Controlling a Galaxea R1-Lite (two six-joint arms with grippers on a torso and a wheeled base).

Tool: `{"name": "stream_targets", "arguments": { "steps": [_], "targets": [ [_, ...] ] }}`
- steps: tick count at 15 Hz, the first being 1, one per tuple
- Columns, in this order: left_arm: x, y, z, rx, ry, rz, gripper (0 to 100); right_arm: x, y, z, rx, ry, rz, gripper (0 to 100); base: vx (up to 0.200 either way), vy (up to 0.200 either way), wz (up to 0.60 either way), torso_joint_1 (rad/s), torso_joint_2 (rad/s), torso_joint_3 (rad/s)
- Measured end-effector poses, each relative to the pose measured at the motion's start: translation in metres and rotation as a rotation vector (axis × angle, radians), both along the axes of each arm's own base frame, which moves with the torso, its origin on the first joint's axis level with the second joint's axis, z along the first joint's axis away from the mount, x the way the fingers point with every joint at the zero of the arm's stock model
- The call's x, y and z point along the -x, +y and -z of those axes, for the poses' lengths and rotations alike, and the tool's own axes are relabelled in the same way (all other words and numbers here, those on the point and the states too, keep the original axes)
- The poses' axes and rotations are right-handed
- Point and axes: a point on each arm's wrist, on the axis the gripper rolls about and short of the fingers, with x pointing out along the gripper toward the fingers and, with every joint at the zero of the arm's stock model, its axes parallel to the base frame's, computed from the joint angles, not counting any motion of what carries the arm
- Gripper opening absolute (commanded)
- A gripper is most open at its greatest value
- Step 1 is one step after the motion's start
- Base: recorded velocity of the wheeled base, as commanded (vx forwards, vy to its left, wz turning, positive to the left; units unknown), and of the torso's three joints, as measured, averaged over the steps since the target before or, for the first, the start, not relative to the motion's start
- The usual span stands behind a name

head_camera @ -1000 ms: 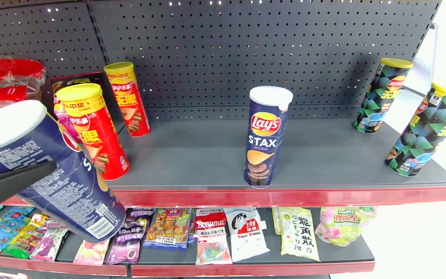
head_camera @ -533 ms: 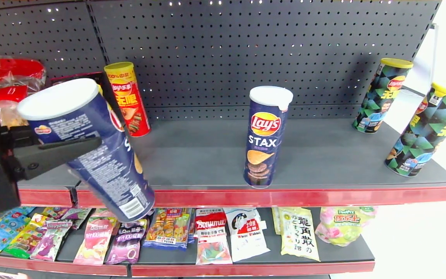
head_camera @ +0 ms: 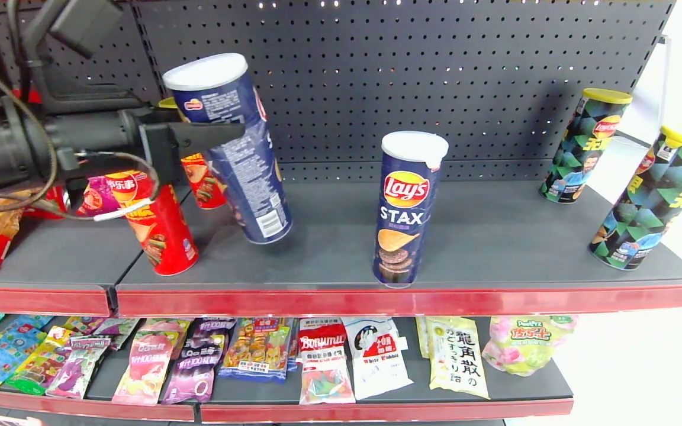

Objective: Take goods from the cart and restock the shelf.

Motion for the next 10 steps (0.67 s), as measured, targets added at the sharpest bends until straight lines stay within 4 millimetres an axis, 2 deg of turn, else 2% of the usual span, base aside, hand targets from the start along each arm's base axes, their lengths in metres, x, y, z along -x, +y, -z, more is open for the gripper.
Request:
{"name": "stream_targets", "arguments": {
  "steps": [5,10],
  "targets": [
    [-0.058,-0.041,0.007,0.015,-0.044,0.066,0,0.0,0.0,0.0,0.0,0.0,0.0,100,0.0,0.0,0.0,0.0,0.0,0.0],
    [-0.1,-0.08,0.012,0.033,-0.058,0.126,0,0.0,0.0,0.0,0.0,0.0,0.0,100,0.0,0.0,0.0,0.0,0.0,0.0]
  ]
}}
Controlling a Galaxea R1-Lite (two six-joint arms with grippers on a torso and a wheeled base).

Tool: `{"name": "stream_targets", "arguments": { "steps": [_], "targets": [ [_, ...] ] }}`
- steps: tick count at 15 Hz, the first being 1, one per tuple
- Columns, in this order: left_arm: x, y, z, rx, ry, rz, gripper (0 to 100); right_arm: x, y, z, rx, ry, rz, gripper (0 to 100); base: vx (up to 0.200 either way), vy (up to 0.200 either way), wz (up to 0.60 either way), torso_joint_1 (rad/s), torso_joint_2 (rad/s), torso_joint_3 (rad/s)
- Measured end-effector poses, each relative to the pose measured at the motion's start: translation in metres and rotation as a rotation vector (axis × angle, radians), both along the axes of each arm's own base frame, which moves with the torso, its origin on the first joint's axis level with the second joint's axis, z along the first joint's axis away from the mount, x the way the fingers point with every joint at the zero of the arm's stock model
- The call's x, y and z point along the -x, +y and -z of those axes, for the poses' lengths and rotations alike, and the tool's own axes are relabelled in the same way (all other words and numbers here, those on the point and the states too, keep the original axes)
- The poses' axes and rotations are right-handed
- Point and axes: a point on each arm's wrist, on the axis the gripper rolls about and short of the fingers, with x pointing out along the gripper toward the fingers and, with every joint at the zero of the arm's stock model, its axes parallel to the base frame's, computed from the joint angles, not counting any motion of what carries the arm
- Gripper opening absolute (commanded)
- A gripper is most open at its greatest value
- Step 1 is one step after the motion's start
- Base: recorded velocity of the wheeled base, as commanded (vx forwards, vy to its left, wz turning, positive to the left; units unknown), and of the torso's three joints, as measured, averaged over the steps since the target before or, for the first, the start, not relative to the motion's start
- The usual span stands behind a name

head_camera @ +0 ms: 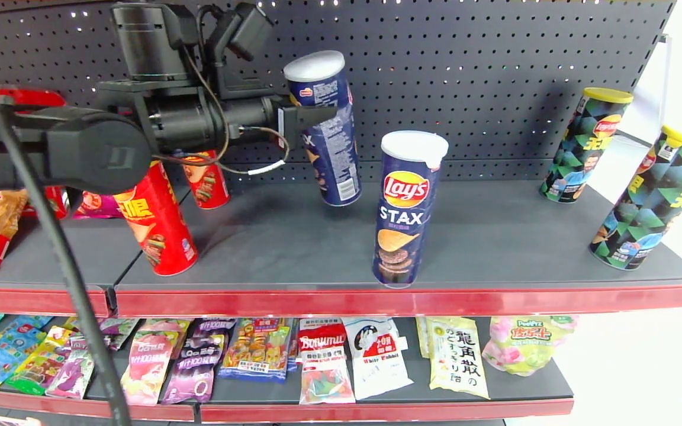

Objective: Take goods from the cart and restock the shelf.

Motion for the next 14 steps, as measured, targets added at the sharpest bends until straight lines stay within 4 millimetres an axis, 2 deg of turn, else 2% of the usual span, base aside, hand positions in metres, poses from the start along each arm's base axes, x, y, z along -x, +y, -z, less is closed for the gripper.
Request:
{"name": "stream_targets", "arguments": {
  "steps": [5,8,14],
  "targets": [
    [-0.016,-0.028,0.022,-0.018,0.041,0.073,0,0.0,0.0,0.0,0.0,0.0,0.0,100,0.0,0.0,0.0,0.0,0.0,0.0],
    [-0.021,-0.035,0.032,-0.03,0.062,0.079,0,0.0,0.0,0.0,0.0,0.0,0.0,100,0.0,0.0,0.0,0.0,0.0,0.0],
    [-0.03,-0.047,0.037,-0.043,0.063,0.089,0,0.0,0.0,0.0,0.0,0.0,0.0,100,0.0,0.0,0.0,0.0,0.0,0.0]
  ]
}}
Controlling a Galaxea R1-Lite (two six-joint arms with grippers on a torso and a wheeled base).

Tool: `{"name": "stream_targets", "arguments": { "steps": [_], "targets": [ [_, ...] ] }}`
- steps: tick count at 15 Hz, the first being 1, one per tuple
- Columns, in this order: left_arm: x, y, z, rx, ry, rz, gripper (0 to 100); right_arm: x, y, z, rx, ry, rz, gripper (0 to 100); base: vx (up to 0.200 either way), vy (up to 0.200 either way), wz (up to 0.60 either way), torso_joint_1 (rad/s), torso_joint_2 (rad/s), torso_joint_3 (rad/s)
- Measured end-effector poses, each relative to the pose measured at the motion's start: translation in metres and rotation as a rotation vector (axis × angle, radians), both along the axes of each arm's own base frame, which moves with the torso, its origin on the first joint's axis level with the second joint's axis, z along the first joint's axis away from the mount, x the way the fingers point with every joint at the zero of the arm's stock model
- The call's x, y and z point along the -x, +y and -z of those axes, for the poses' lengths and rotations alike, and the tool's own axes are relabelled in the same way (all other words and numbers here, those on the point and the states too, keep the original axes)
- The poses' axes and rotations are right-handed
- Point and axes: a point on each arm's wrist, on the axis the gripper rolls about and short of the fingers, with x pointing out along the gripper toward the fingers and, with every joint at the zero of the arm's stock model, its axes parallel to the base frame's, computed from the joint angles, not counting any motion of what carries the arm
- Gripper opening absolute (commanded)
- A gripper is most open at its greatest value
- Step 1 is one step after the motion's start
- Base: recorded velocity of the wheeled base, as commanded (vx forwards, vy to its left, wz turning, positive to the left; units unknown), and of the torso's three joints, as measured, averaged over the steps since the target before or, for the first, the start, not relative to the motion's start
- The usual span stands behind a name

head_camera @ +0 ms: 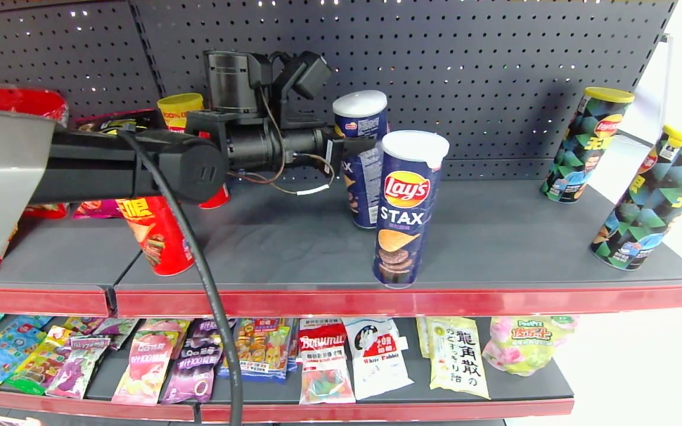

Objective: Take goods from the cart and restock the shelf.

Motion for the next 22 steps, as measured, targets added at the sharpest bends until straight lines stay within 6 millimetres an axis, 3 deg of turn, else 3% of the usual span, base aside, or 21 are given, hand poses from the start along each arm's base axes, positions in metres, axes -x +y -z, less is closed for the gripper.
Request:
{"name": "stream_targets", "arguments": {
  "steps": [14,15,22],
  "targets": [
    [-0.018,-0.01,0.012,-0.043,-0.035,0.006,0,0.0,0.0,0.0,0.0,0.0,0.0,100,0.0,0.0,0.0,0.0,0.0,0.0],
    [-0.018,-0.011,0.012,-0.044,-0.036,0.007,100,0.0,0.0,0.0,0.0,0.0,0.0,100,0.0,0.0,0.0,0.0,0.0,0.0],
    [-0.015,-0.014,0.014,-0.056,-0.01,0.003,100,0.0,0.0,0.0,0.0,0.0,0.0,100,0.0,0.0,0.0,0.0,0.0,0.0]
  ]
}}
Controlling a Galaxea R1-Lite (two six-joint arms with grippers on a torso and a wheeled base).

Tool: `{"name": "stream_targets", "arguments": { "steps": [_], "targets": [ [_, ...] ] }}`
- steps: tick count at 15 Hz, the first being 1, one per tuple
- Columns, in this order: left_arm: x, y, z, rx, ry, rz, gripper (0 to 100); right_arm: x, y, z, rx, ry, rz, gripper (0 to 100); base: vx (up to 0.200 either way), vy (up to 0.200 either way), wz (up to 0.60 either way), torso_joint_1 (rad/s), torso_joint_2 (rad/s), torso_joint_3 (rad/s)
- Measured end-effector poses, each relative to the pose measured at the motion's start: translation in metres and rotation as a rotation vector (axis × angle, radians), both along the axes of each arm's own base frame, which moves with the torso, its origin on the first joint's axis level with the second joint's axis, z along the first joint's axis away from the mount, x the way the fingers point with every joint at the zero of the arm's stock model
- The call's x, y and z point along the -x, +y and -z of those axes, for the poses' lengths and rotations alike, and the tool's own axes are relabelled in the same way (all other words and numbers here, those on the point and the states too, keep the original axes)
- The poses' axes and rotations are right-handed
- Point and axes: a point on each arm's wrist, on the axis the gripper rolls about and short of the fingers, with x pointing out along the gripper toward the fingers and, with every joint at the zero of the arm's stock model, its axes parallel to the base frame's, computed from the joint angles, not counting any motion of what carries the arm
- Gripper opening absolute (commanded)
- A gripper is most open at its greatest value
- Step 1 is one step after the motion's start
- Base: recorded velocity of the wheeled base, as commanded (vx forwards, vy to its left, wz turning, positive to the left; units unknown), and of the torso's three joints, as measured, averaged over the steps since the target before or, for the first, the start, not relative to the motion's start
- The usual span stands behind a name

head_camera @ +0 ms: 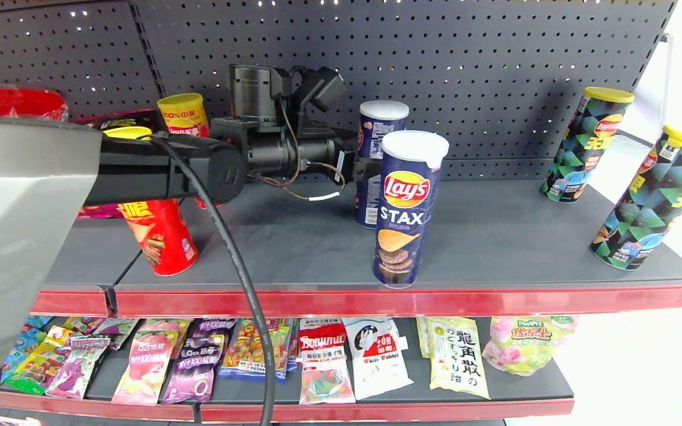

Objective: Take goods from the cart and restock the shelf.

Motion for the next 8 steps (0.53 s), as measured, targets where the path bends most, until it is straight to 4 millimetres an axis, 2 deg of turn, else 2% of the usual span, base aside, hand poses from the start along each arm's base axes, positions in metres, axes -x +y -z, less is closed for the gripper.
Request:
{"name": "stream_targets", "arguments": {
  "steps": [6,8],
  "targets": [
    [0.008,0.004,-0.001,-0.01,0.014,-0.017,100,0.0,0.0,0.0,0.0,0.0,0.0,100,0.0,0.0,0.0,0.0,0.0,0.0],
    [0.016,0.01,0.007,-0.035,0.052,-0.04,100,0.0,0.0,0.0,0.0,0.0,0.0,100,0.0,0.0,0.0,0.0,0.0,0.0]
  ]
}}
